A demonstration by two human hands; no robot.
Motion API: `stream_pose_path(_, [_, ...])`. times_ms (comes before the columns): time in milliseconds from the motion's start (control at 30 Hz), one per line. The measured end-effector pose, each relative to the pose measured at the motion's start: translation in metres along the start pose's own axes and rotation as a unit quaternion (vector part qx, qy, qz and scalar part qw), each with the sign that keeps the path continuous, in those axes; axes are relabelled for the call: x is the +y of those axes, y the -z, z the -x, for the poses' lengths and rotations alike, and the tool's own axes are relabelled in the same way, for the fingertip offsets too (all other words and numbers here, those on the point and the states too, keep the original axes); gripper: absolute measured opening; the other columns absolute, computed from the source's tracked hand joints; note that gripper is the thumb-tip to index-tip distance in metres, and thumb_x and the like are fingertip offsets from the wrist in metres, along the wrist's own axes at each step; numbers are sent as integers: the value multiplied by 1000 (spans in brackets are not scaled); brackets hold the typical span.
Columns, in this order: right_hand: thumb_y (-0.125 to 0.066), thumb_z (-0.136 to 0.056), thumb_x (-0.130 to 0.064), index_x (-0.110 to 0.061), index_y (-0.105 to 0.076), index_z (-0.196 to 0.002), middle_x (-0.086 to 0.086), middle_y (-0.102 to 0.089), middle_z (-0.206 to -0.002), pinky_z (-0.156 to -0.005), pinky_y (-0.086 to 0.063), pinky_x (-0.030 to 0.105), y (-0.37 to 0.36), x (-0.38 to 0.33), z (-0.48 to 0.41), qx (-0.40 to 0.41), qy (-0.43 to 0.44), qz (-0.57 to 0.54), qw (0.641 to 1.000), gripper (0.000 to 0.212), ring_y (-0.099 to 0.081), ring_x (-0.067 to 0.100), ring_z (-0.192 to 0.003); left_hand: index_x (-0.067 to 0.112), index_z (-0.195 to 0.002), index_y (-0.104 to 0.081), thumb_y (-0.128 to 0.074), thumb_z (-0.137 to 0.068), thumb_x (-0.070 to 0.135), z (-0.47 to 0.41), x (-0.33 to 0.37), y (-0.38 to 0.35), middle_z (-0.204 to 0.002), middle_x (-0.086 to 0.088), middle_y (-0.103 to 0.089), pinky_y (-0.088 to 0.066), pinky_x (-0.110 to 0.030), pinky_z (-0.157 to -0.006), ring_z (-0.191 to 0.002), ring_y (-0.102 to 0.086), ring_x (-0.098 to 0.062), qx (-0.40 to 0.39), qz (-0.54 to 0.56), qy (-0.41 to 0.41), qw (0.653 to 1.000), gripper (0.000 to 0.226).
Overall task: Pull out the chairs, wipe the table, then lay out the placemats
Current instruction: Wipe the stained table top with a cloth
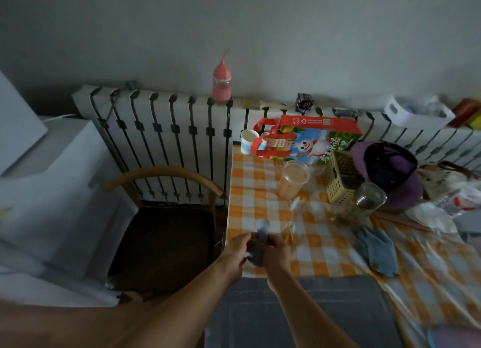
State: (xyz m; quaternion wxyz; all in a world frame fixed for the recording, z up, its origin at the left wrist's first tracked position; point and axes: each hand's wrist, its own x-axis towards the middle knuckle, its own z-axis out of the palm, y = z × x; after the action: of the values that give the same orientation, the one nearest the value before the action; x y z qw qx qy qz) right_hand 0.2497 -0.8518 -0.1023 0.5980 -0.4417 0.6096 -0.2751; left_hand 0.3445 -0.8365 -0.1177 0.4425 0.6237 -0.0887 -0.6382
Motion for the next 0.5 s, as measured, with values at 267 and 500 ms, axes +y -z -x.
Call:
stream_pose_path(267, [-54, -95, -14, -17, -62, -115, -6, -62, -100, -74, -53, 18, -11, -22, 89, -90, 130, 69, 985, 22, -61, 8, -93, 18, -123, -57, -50, -96, 21, 105, -10, 45, -117, -13, -65, -55, -34, -73, -102, -65, -27, -46, 59, -156, 985, 28])
stream_pose_path(500, [-56, -93, -12, -13, -62, -115, -4, -50, -113, -95, -47, 25, -33, -3, 195, -160, 290, 169, 928, 23, -51, 11, -110, 11, -119, -61, -44, -97, 19, 226, -64, 95, -106, -16, -64, -53, -33, -65, -91, -62, -26, 62, 156, -218, 961, 29])
